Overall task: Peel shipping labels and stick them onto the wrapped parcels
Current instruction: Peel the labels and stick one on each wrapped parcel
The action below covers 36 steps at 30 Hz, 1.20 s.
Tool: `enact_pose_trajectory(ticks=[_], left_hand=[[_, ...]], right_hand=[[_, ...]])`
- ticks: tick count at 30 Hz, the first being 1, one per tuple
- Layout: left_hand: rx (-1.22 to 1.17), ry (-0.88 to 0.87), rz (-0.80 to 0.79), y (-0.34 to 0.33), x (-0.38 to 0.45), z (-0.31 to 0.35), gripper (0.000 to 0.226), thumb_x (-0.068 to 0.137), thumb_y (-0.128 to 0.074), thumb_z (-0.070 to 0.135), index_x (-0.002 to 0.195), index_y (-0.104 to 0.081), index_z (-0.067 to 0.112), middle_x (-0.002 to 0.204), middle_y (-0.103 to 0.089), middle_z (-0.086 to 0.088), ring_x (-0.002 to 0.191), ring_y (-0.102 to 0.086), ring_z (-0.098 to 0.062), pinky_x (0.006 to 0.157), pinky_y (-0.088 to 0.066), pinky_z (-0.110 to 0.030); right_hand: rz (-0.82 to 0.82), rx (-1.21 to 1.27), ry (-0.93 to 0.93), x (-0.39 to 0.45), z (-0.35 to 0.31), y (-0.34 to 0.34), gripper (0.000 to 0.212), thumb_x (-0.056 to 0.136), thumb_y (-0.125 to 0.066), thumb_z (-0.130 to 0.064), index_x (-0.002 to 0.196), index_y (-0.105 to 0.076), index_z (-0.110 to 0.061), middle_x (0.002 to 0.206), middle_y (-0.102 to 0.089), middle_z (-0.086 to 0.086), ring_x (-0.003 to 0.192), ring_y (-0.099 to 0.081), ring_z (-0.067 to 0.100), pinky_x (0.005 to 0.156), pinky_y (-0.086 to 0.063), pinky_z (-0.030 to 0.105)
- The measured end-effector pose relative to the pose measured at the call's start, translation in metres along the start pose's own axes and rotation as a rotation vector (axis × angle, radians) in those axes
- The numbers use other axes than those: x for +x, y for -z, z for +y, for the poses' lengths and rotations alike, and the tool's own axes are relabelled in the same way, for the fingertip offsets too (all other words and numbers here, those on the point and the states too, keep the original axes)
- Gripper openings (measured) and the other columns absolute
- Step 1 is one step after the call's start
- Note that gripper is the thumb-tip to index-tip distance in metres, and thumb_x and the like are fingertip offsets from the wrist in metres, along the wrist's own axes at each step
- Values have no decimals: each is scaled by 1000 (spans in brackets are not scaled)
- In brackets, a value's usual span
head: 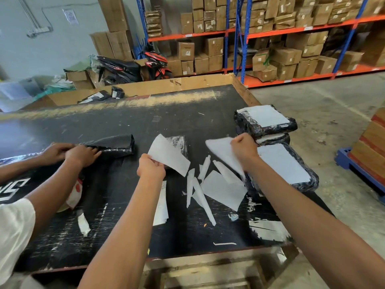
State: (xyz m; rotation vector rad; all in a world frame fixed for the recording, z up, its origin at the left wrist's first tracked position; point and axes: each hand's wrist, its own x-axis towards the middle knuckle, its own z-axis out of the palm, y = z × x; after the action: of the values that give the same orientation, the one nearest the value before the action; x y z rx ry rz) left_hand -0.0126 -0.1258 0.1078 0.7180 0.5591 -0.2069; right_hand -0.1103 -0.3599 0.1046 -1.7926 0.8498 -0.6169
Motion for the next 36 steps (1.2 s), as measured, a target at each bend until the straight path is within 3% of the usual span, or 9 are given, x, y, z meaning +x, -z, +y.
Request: enact_pose_trajectory(ticks=[6, 9, 12, 17, 20, 23, 28, 32, 36], left_hand=[[16, -27, -63, -12, -14, -9, 29, 87, -43, -2, 111, -58, 2, 104, -71, -12, 83, -68, -26, 81, -59, -36], [21, -41, -54, -13, -22, -11, 28, 87, -43, -1, 110, -59, 3, 99, -71, -10, 83, -69, -25, 79, -59, -35], [4, -36, -69, -13, -26, -16, 26, 88, -41, -1, 108, -58, 3, 106, -70, -10, 88, -69, -25, 81, -58, -36], [7, -16, -91, -31, -49, -36, 19, 90, -41, 1, 105, -53, 5, 107, -66, -11, 87, -65, -25, 71, -54, -34], [9, -64, -105, -39, -63, -53, 14, 91, -45, 0, 102, -52, 5, 100, -62, -10, 89, -62, -23, 86, -52, -29], [-60, -17, -250, -47, -68, -60, 8, 92, -53, 0, 97, -50, 6, 91, -58, -7, 87, -60, -20, 89, -53, -27], [-95, 12, -322, -51, -86, -53, 10, 88, -46, 13, 87, -55, 7, 100, -58, -11, 100, -59, -29, 107, -45, -45], [-51, -53, -348, -36, -67, -40, 41, 90, -51, 36, 116, -65, 8, 120, -68, -13, 115, -65, -28, 105, -46, -40], [366, -112, -219, -30, -30, -30, 25, 94, -58, 23, 113, -65, 10, 108, -70, -6, 92, -66, -17, 84, -53, -28]], right_hand=[[-260, -100, -92, -25, 31, -21, 24, 94, -45, -4, 100, -67, -11, 117, -66, 13, 103, -61, 28, 79, -48, 34], [-303, -122, -25, -26, 29, -20, 24, 93, -53, -7, 106, -65, 9, 120, -65, 28, 118, -57, 43, 97, -50, 49], [-295, 35, 109, -29, 17, -12, 16, 92, -62, -7, 105, -68, -14, 121, -66, 6, 120, -59, 25, 98, -51, 41], [-678, -92, 511, -40, 1, -10, 44, 81, -81, -21, 118, -58, -26, 123, -54, -4, 113, -52, 14, 93, -47, 30], [-501, -221, 663, -44, 2, -24, 44, 80, -81, -28, 114, -54, -21, 113, -49, -6, 105, -50, 15, 91, -47, 35], [-288, -137, 715, -40, 0, -26, 14, 93, -65, -13, 103, -55, -16, 103, -54, -5, 91, -55, 15, 84, -52, 43], [-259, -47, 697, -33, -10, -20, 11, 97, -57, -8, 96, -56, -19, 96, -57, -3, 87, -55, 12, 77, -48, 27], [-236, 135, 440, -24, -17, -24, 9, 97, -59, -9, 97, -57, -17, 95, -61, -3, 86, -58, 10, 73, -43, 16], [-396, 383, 100, -14, -15, -37, 10, 98, -61, -10, 104, -57, -16, 106, -64, 5, 94, -60, 17, 87, -52, 33]])
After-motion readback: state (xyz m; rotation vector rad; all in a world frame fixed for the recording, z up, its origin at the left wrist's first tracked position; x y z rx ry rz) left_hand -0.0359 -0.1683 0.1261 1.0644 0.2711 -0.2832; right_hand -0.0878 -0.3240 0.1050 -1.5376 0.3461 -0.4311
